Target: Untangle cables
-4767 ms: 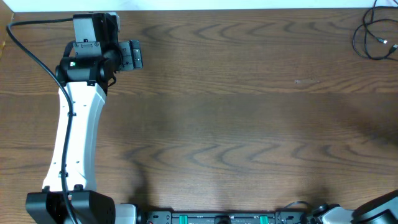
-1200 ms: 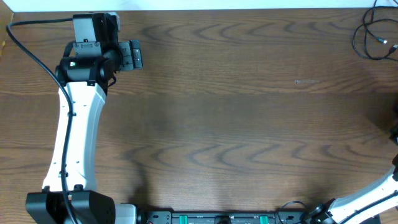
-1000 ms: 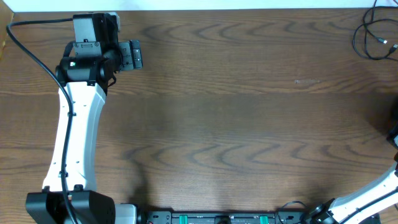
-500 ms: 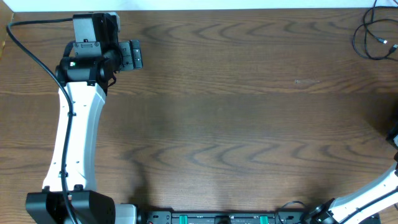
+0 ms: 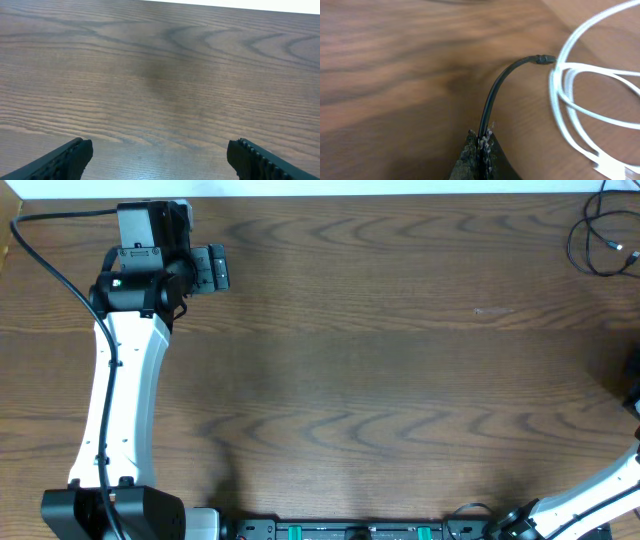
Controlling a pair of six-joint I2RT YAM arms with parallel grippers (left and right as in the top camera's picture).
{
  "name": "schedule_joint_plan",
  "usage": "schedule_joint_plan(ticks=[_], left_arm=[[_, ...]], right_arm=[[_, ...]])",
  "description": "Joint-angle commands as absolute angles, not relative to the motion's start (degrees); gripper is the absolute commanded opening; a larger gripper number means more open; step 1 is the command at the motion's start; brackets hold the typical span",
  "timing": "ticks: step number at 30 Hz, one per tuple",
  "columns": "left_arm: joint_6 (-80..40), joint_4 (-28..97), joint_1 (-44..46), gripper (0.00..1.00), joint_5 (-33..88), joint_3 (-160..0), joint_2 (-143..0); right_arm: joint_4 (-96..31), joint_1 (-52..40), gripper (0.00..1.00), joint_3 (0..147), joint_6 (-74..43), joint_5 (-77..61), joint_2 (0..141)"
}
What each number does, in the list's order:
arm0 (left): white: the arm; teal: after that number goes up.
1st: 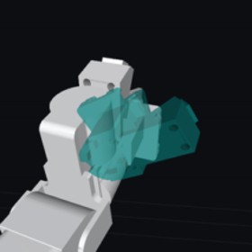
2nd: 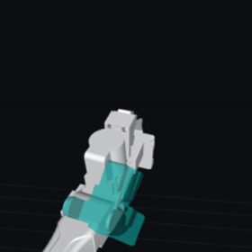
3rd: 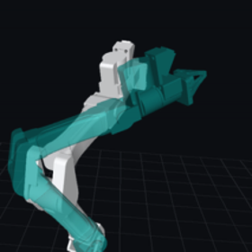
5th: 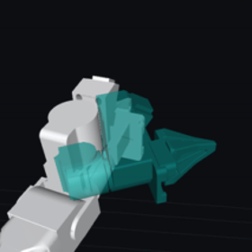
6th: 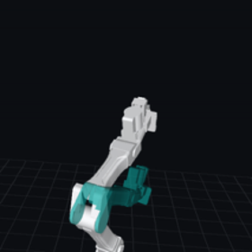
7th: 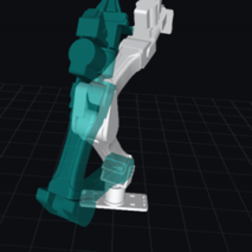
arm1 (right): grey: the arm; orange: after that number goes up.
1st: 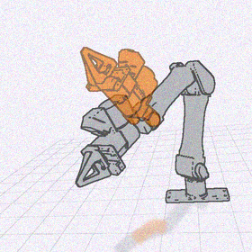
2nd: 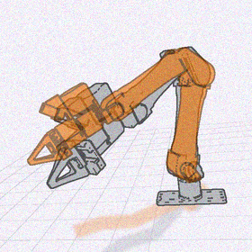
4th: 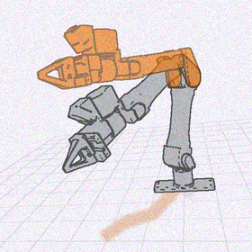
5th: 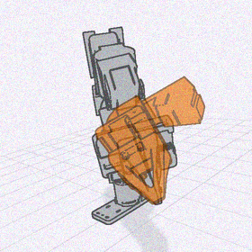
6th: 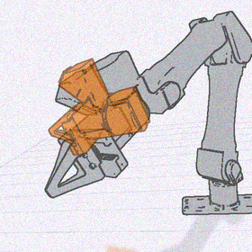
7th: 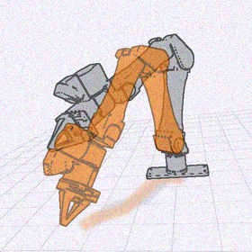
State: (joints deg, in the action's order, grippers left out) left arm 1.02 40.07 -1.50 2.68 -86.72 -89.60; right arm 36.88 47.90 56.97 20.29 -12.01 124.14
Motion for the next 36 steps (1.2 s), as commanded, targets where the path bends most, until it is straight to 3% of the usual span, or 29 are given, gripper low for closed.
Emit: schedule_joint_plan(ticks=[1,21,34,36], left_arm=[[0.14,40.07,-1.74,0.92,2.35,-86.89,-89.58],[0.14,40.07,-1.74,0.92,2.35,-86.89,-89.58],[0.14,40.07,-1.74,0.92,2.35,-86.89,-89.58],[0.14,40.07,-1.74,0.92,2.35,-86.89,-89.58]], right_arm=[[36.64,47.88,0.01,57.43,18.94,-26.37,125.25],[24.77,41.80,0.01,57.43,20.34,-53.25,125.25],[4.71,40.42,0.01,57.43,33.30,-47.83,125.25],[4.03,40.45,0.09,57.43,33.32,-47.51,125.25]])
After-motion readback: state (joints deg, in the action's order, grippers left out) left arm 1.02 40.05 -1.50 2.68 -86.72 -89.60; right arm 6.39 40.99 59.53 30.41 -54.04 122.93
